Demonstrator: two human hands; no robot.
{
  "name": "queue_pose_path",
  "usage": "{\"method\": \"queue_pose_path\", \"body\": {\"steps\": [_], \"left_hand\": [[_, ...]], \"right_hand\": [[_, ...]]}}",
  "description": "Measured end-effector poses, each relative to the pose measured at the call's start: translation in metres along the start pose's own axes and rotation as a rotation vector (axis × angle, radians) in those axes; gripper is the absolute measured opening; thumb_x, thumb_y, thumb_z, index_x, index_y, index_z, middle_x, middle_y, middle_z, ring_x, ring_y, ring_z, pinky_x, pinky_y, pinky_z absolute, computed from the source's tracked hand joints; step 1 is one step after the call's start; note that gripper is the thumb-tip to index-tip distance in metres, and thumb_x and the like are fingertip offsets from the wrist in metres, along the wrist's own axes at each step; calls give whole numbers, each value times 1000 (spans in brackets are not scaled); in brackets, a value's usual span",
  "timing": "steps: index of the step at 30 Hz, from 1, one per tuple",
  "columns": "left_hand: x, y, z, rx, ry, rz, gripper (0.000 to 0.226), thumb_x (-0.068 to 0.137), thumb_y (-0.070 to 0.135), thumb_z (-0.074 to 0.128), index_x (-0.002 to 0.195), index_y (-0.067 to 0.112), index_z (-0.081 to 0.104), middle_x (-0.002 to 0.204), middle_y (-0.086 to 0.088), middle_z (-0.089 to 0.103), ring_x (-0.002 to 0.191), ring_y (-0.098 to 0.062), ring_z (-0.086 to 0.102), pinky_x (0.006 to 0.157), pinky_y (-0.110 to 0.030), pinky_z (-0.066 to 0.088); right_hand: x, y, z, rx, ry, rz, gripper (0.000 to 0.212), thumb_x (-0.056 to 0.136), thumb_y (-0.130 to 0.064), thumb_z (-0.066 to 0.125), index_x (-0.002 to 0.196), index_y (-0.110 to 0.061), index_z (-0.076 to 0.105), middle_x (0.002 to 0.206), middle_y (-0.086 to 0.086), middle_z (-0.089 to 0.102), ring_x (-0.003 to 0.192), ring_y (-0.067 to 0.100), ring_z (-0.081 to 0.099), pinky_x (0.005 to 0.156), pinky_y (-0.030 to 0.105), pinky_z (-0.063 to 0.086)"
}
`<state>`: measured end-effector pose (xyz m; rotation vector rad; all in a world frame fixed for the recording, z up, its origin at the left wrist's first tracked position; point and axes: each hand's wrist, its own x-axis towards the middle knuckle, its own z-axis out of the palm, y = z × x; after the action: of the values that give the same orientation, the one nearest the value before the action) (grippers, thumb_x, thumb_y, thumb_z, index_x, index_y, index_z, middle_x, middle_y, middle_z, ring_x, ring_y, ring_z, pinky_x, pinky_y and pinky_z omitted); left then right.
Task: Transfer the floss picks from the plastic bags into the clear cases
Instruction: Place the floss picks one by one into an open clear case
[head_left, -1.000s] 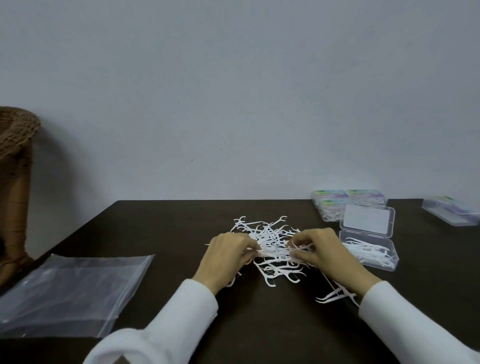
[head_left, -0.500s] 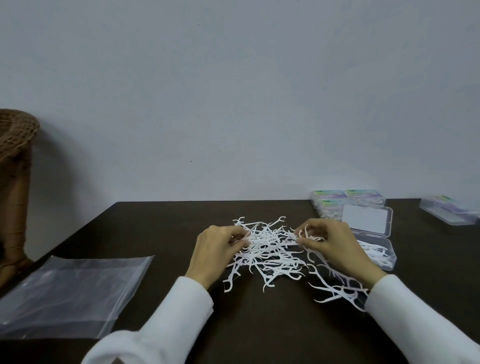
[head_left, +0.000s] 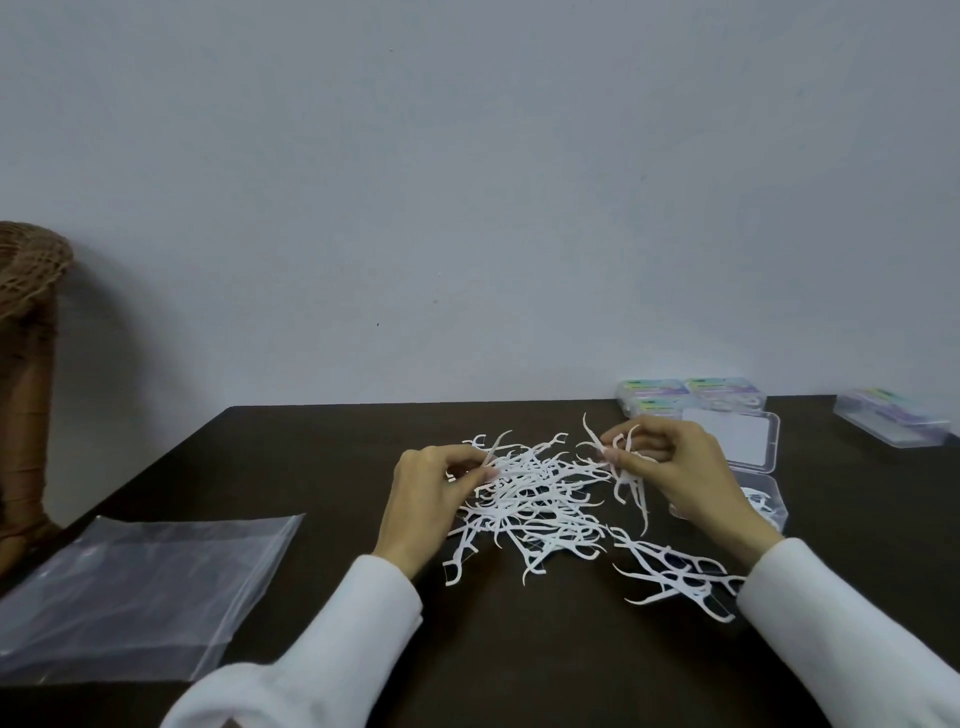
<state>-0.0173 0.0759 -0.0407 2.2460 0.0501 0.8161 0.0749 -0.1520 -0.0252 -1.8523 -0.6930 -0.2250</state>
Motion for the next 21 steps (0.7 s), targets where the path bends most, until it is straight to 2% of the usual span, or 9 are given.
{"method": "queue_pose_path", "body": {"steps": [3,6,9,11,13,16,19,21], "left_hand": [[0,4,4,-94,35,-50,14,75,24,78,88,17,77,73,14,71,71,2,65,68,-16,52],[1,11,11,-210,58,-104,8,74,20,79,82,21,77,70,10,72,69,-2,67,67,-17,52],[3,20,18,-351,78,-156,9,73,16,79,81,16,76,68,6,72,63,-3,65,61,-14,50],[4,24,25,-373,62,-157,8,74,16,78,81,18,76,68,5,72,62,-5,64,62,-16,52],[4,26,34,-355,28,-136,7,75,17,77,81,20,76,70,5,72,64,-7,65,64,-20,54],[8,34,48,-354,-14,-119,7,76,17,77,84,17,76,70,5,72,62,-2,63,62,-15,50],[16,45,64,-421,-43,-130,5,77,17,76,82,15,76,69,1,71,60,-1,61,61,-14,49],[21,53,78,-441,-64,-127,5,77,18,76,82,14,76,68,1,71,60,-1,61,62,-15,50]], "right_hand": [[2,1,-10,39,43,-2,13,72,-13,76,82,-18,72,75,-6,72,72,4,69,71,13,53],[2,5,-24,86,80,6,14,71,-13,76,80,-22,71,77,-2,73,75,9,70,72,18,55],[3,7,-38,90,117,25,14,72,-10,75,80,-21,70,74,-7,72,72,3,68,68,12,53],[2,9,-47,53,164,24,14,73,-9,75,78,-21,69,73,-9,71,69,-1,66,66,7,50],[1,11,-57,2,190,31,13,73,-11,75,80,-20,69,78,-5,71,71,2,67,66,7,51],[0,20,-73,-93,219,73,13,73,-14,76,82,-21,70,79,-1,71,72,9,67,68,13,54],[1,31,-92,-169,241,156,18,73,-14,77,90,-11,72,81,5,71,78,13,66,76,29,53],[0,38,-103,-198,238,209,20,73,-12,77,92,-10,71,81,6,70,77,12,66,74,27,53]]}}
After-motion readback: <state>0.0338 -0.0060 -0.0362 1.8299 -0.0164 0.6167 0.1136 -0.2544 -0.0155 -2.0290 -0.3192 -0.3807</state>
